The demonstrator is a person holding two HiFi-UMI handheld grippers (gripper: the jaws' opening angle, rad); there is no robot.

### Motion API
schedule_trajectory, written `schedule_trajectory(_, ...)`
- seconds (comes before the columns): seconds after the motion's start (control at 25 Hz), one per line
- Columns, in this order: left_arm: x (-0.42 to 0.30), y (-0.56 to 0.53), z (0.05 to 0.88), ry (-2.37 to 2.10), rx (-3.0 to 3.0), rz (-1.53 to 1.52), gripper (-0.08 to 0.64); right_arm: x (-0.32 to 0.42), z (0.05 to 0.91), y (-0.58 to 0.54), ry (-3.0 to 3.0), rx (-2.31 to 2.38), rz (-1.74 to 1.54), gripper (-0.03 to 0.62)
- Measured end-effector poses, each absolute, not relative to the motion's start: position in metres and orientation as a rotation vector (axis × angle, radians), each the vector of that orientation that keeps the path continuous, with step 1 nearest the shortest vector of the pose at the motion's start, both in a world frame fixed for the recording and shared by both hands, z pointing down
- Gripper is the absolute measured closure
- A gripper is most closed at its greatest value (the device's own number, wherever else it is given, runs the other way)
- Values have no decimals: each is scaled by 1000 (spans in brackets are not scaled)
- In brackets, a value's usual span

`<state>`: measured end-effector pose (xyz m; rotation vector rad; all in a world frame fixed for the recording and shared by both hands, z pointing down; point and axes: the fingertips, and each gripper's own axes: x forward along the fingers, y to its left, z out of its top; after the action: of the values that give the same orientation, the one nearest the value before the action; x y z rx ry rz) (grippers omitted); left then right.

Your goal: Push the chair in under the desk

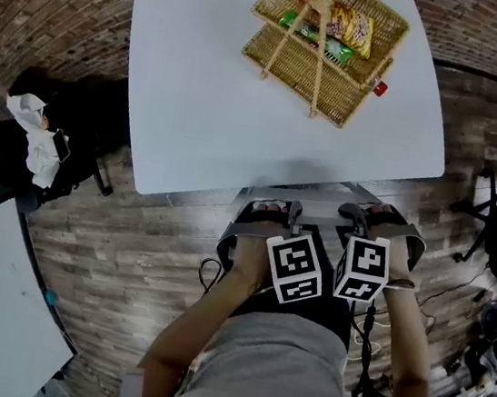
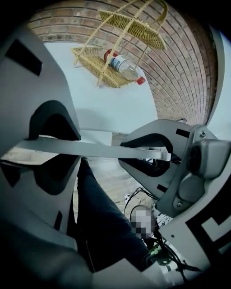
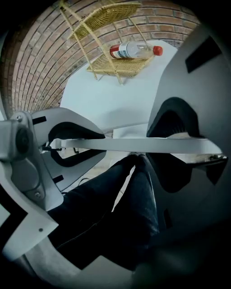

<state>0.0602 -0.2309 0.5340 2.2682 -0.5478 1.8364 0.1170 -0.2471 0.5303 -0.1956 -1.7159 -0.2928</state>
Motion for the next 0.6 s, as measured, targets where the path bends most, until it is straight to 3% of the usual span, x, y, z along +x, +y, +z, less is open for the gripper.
schedule_trajectory(0.6, 88, -270, 533, -688, 2151, 1815, 465, 143, 530, -291, -1715, -351, -391, 492)
